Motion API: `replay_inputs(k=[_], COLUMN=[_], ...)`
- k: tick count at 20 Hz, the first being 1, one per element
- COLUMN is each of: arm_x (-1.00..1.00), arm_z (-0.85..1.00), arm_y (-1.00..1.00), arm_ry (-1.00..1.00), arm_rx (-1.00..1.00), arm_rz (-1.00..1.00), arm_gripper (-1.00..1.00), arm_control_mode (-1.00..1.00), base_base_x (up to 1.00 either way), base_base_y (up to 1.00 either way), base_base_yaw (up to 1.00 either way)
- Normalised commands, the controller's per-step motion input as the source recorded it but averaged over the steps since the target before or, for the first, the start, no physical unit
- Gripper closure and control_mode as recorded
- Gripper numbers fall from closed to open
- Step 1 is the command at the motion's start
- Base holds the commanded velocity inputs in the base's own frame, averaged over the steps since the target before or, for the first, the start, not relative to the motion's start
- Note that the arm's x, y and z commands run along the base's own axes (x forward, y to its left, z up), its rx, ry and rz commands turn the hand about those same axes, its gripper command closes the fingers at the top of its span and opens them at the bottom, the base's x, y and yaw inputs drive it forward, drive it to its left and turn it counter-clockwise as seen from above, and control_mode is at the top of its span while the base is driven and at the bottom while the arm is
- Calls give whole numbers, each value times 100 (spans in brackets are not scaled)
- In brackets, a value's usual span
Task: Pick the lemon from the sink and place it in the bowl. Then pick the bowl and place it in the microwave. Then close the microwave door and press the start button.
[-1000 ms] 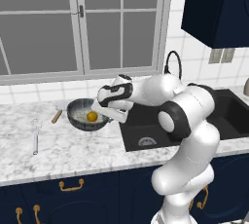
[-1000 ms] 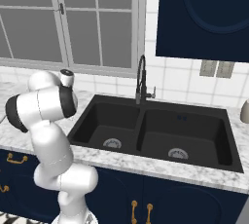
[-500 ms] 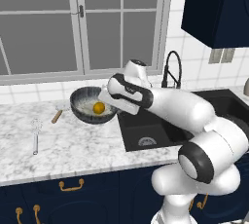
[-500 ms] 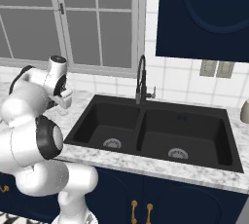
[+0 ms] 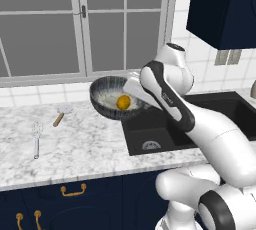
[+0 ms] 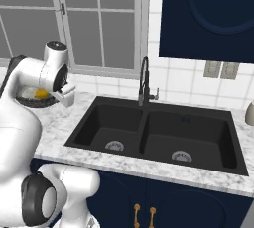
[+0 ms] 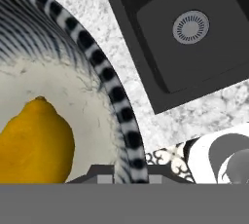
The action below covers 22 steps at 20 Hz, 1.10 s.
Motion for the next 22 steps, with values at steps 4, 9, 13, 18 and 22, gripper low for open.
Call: replay_inputs(k=[4, 9, 13, 18, 22], arm_x=[-46, -41, -50, -89, -97], arm_z=[69, 84, 84, 46, 30], arm_y=[-12, -2, -6, -48, -39], arm_ry=[9, 1, 0, 0, 0], arm_rx=[0, 0, 7, 12, 10], arm_rz=[-30, -55, -68, -49, -23], arm_gripper=[100, 100, 100, 100, 100], arm_control_mode=[-100, -100, -100, -100, -100], base_base_x=[0, 0, 0, 0, 0], base_base_y=[0, 0, 0, 0, 0], base_base_yaw=[0, 0, 0, 0, 0])
